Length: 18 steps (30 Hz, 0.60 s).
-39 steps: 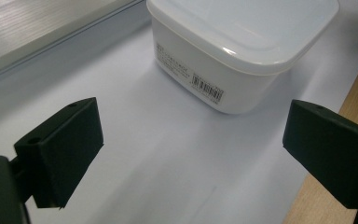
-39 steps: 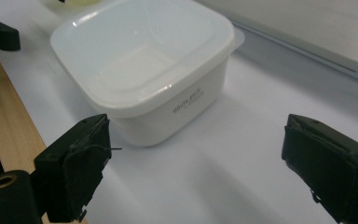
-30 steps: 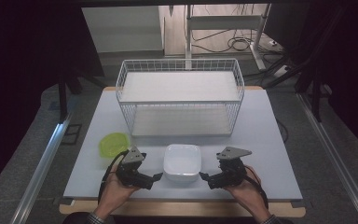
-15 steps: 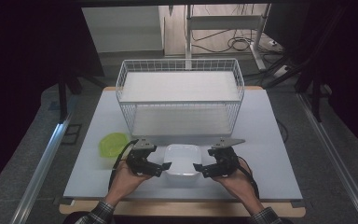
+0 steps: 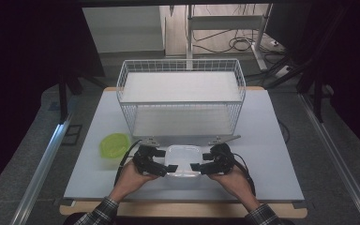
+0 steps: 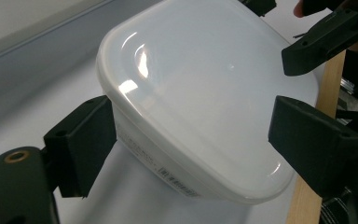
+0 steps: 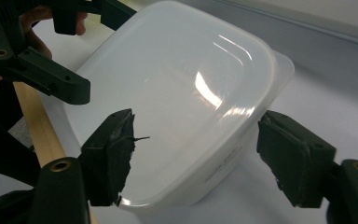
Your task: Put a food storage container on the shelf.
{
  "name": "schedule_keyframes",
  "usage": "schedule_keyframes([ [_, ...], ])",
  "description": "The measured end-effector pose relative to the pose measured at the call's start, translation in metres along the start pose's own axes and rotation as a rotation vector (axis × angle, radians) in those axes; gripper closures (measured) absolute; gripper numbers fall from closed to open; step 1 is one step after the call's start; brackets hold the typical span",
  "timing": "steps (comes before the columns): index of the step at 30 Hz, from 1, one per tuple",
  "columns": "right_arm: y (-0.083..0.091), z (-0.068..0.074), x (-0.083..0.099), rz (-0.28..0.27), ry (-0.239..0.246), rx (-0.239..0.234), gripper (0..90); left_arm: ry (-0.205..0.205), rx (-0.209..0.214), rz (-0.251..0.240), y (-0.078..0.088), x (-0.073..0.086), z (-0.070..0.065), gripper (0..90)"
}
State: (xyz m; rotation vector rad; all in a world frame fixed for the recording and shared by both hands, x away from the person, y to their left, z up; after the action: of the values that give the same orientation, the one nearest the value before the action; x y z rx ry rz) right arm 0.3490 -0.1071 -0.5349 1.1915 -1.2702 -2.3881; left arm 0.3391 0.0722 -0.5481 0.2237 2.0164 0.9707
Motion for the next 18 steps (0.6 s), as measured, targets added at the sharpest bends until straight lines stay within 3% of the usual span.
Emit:
schedule_keyframes([
  [3,0.004,0.001,0.003,0.010,-0.038,-0.011,38.0,0.026,-0.001,0.003,0.006,0.003,-0.002,22.1],
  [7,0.012,0.001,0.008,-0.002,-0.117,-0.046,54.6,0.063,-0.005,-0.019,0.017,0.008,-0.004,42.2],
  [8,0.017,0.001,0.008,-0.015,-0.137,-0.054,61.7,0.088,-0.006,-0.036,0.021,0.009,-0.005,51.1],
  [10,0.019,0.002,0.008,-0.021,-0.148,-0.057,64.2,0.095,-0.013,-0.047,0.024,0.008,-0.005,55.1],
  [14,0.025,0.004,0.005,-0.058,-0.154,-0.052,74.3,0.135,-0.069,-0.089,0.032,0.006,-0.006,67.8],
  [18,0.026,0.003,0.003,-0.087,-0.136,-0.017,79.4,0.166,-0.080,-0.119,0.034,0.006,-0.005,76.1],
])
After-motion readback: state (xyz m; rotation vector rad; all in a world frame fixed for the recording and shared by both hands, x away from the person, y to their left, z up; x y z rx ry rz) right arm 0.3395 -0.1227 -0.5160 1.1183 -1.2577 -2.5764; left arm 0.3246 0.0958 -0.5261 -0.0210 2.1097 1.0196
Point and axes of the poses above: each handheld gripper's, and its own axes: y roughly backward along the jaws, x roughly out of its underside, z roughly to its left, the point moved 7 cm from there along -y, roughly forward along the jaws, and after that the axes turned 8 degrees about z, right-handed, at the moved point
